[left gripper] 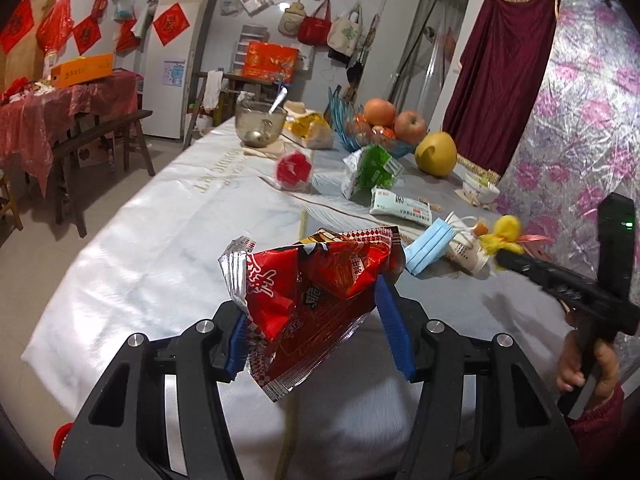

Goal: Collect trash
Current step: 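Grasp the yellow yarn ball with the right gripper and lift it, then carry the chip bag to the red basket and open the left gripper while the right drops the yarn ball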

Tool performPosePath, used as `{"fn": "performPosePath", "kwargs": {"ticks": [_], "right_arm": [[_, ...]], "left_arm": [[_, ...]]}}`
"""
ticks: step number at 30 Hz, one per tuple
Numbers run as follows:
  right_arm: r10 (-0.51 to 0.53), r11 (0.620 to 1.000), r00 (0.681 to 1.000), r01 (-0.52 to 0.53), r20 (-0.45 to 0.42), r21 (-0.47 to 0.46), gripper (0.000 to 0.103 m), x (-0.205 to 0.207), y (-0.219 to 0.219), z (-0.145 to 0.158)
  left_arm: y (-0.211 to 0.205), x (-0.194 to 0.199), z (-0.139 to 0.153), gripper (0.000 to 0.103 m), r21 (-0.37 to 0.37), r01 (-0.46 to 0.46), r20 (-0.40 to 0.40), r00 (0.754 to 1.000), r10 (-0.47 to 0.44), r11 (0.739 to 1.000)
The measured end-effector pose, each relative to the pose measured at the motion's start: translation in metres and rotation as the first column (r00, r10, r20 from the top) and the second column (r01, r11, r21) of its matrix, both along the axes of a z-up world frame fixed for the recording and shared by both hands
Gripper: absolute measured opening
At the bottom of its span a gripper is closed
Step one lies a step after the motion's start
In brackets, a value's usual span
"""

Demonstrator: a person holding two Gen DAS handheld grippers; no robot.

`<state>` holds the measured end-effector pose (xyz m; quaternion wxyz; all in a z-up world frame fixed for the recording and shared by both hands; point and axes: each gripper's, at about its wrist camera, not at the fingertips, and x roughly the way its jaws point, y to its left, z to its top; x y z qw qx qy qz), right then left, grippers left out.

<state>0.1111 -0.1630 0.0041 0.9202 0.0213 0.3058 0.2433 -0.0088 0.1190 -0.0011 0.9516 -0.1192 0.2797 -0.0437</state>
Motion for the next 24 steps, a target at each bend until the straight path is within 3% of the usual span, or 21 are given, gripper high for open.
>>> {"fn": "performPosePath", "kwargs": {"ticks": [4,14,19,24], "right_arm": [[0.048,0.997,0.997,-0.051,0.056,0.062,0.022,-0.031,0.000,0.027],[0.230,0.964,0.961,-0.246,0.151,0.099,0.022,-0.102,0.045,0.052],[0.302,0.944,0.942,-0.317,0.149,0.095,0.022,-0.128,0.065,0.056],[0.352,0.929,0.930,-0.361,0.107,0.079,0.022,-0.141,0.087,0.048]], "left_arm": [[0.010,-0.032,0.016,0.057,0.009,-0.040,0.041,0.998,0.040,0.999],[0.051,-0.126,0.025,0.058,0.053,-0.225,0.050,0.974,0.222,0.973],[0.090,-0.173,0.004,0.058,0.027,-0.336,-0.012,0.941,0.337,0.941],[0.125,-0.192,-0.035,0.058,0.070,-0.434,-0.113,0.891,0.440,0.898]]}}
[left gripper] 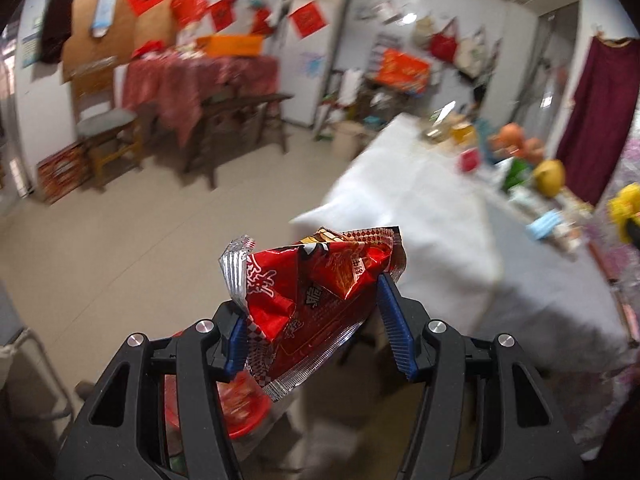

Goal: Collect trash
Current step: 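Carry the chip bag to the red basket and open the left gripper while the right drops the yarn ball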

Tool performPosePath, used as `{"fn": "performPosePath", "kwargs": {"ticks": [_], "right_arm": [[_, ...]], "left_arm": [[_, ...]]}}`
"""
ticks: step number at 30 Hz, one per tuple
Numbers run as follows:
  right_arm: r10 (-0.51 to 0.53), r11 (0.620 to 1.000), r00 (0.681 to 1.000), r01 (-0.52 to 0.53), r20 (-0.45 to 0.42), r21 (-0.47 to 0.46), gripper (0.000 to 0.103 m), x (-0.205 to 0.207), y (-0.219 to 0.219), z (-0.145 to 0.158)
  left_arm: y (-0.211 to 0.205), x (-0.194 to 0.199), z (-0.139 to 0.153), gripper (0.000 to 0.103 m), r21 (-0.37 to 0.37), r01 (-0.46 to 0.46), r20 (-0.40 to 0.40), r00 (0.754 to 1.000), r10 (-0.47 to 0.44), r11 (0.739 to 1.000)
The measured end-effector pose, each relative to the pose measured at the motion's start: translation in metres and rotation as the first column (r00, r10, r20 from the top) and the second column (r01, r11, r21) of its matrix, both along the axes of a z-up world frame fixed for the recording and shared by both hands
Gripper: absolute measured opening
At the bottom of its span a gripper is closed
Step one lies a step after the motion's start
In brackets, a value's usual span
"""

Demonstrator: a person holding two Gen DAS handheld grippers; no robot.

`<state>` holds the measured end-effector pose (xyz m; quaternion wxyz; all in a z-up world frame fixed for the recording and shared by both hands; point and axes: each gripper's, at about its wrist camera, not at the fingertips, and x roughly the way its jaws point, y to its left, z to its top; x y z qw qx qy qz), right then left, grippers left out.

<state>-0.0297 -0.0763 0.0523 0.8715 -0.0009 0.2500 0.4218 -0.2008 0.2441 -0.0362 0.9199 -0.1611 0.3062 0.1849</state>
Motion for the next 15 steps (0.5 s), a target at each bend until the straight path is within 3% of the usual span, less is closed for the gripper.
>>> {"fn": "performPosePath", "kwargs": {"ticks": [2,7,9,11,13,15], "right_arm": [[0.014,1.000,1.000,-0.015,-0.014,-0.017,0.023,-0.003,0.010,-0.004],[0.050,0.996,0.997,-0.054,-0.056,-0.071,0.023,-0.005,0.041,-0.018],[0.068,0.993,0.995,-0.075,-0.070,-0.092,0.023,-0.006,0.053,-0.023],[0.085,0.990,0.993,-0.094,-0.083,-0.110,0.023,-0.009,0.066,-0.027],[0.105,0.985,0.990,-0.117,-0.097,-0.128,0.023,-0.010,0.079,-0.031],[0.126,0.979,0.985,-0.142,-0.116,-0.148,0.023,-0.014,0.096,-0.038]], "left_arm": [[0.014,-0.004,-0.023,0.059,0.001,-0.043,-0.063,0.997,0.043,0.999],[0.048,-0.008,-0.086,0.064,-0.110,-0.121,-0.215,0.972,0.095,0.986],[0.062,-0.010,-0.112,0.070,-0.154,-0.168,-0.292,0.949,0.118,0.974],[0.071,-0.010,-0.128,0.087,-0.168,-0.213,-0.360,0.922,0.142,0.962],[0.082,-0.012,-0.142,0.089,-0.183,-0.254,-0.415,0.896,0.160,0.950],[0.090,-0.014,-0.146,0.089,-0.212,-0.275,-0.425,0.890,0.165,0.938]]}}
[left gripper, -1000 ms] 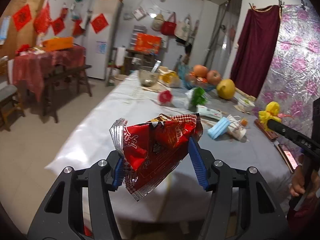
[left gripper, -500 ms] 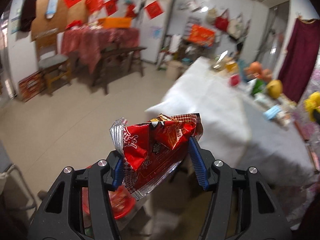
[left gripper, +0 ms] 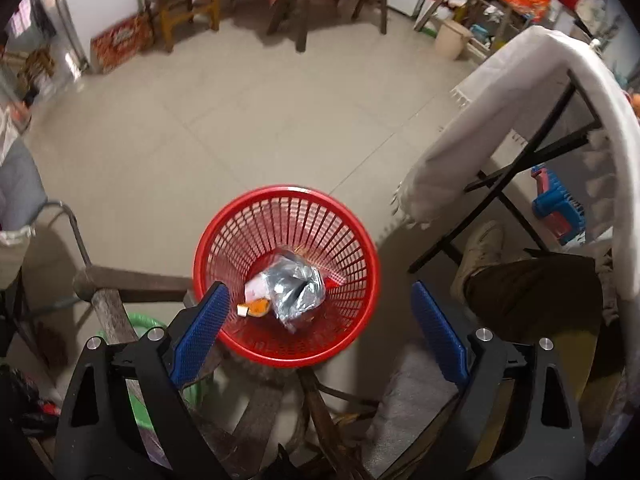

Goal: Collect trash
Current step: 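Carry the chip bag to the red basket and open the left gripper while the right drops the yarn ball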

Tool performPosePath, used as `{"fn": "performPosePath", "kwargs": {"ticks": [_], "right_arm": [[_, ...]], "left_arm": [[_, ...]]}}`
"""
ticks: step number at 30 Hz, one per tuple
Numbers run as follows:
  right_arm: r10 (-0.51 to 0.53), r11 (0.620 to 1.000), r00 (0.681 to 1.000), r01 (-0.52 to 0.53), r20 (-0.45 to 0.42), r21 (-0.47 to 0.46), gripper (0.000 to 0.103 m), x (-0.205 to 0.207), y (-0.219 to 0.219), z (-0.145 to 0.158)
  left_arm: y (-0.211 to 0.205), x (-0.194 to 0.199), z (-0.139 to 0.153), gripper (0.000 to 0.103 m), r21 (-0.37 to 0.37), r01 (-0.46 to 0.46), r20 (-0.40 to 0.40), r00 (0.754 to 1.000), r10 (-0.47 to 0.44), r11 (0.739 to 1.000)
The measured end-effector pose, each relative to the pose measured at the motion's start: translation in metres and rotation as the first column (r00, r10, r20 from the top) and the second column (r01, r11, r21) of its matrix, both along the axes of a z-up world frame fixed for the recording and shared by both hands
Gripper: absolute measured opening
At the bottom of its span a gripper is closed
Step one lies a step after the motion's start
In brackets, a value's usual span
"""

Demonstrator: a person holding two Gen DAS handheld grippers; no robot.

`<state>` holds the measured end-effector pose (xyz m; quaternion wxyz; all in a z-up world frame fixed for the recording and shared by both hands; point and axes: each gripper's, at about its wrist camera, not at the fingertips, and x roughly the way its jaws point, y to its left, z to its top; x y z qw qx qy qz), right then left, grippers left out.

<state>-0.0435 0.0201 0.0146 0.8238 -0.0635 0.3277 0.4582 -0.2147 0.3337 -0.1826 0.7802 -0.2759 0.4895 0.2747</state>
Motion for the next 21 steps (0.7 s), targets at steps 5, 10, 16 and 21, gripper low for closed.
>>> {"fn": "performPosePath", "kwargs": {"ticks": [5,10,16,21], "right_arm": [[0.078,0.995,0.996,-0.081,-0.040,-0.055,0.023,-0.011,0.044,-0.019],[0.183,0.973,0.979,-0.193,-0.088,-0.127,0.024,-0.032,0.093,-0.043],[0.288,0.925,0.941,-0.322,-0.178,-0.202,0.024,-0.057,0.148,-0.077],[0.373,0.880,0.902,-0.418,-0.219,-0.224,0.027,-0.074,0.193,-0.093]], "left_arm": [[0.024,-0.017,0.010,0.091,-0.039,-0.131,0.058,0.989,0.133,0.991],[0.049,-0.042,0.023,0.094,0.012,-0.326,0.090,0.942,0.324,0.945],[0.061,-0.060,0.030,0.094,0.077,-0.429,0.102,0.901,0.421,0.900],[0.064,-0.069,0.032,0.094,0.105,-0.455,0.102,0.890,0.445,0.884]]}}
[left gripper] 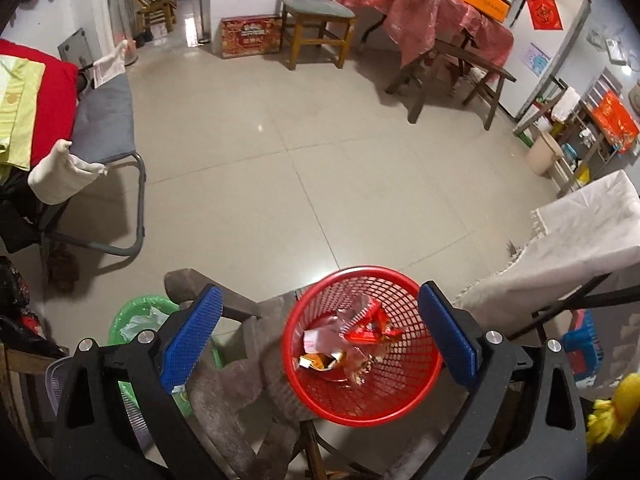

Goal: Collect trash
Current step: 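Carry the chip bag to the red basket and open the left gripper while the right drops the yarn ball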

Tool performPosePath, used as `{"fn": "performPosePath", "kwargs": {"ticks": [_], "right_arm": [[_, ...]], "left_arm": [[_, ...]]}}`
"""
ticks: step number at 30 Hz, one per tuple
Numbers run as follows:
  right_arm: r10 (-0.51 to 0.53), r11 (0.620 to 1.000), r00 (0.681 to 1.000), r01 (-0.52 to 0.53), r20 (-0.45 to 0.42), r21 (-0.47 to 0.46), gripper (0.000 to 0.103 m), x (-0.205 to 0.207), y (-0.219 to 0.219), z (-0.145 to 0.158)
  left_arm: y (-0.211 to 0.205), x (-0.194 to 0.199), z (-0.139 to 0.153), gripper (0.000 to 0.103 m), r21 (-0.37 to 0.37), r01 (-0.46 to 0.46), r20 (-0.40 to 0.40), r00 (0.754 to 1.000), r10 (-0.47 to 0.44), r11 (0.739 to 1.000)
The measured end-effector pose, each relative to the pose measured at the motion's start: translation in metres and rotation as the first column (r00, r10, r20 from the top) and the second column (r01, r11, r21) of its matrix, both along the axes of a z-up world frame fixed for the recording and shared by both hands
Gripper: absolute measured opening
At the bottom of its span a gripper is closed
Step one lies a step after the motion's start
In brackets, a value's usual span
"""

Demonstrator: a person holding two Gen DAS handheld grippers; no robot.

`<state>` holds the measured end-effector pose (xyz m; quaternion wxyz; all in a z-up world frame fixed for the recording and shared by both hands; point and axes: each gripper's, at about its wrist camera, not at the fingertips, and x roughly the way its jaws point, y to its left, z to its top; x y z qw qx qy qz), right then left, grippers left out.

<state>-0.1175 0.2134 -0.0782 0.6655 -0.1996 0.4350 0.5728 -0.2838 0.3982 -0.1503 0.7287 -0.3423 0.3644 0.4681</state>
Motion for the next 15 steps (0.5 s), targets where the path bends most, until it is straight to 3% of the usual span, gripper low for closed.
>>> {"fn": "performPosePath", "kwargs": {"ticks": [1,2,4,12,15], "right_arm": [[0.016,1.000,1.000,-0.015,0.007,-0.003,0.030,-0.002,0.009,-0.001],[0.031,1.000,0.999,-0.031,0.012,-0.005,0.042,-0.006,0.019,-0.002],[0.037,0.999,0.999,-0.037,0.032,-0.004,0.050,-0.009,0.031,-0.003],[0.015,1.000,0.999,-0.015,0.033,-0.007,0.051,0.003,0.022,0.001],[-0.013,1.000,0.999,0.013,0.041,0.006,0.057,0.008,0.014,0.004]], "left_arm": [[0.001,0.003,-0.001,0.095,-0.004,-0.005,0.003,1.000,0.005,1.000],[0.002,0.004,-0.003,0.095,-0.012,-0.009,0.007,1.000,0.009,1.000],[0.004,0.004,-0.006,0.095,-0.032,-0.010,0.014,1.000,0.011,0.999],[0.002,0.007,-0.008,0.095,-0.045,0.004,0.016,1.000,-0.003,0.999],[0.001,0.009,-0.007,0.095,-0.039,0.008,0.012,1.000,-0.008,0.999]]}}
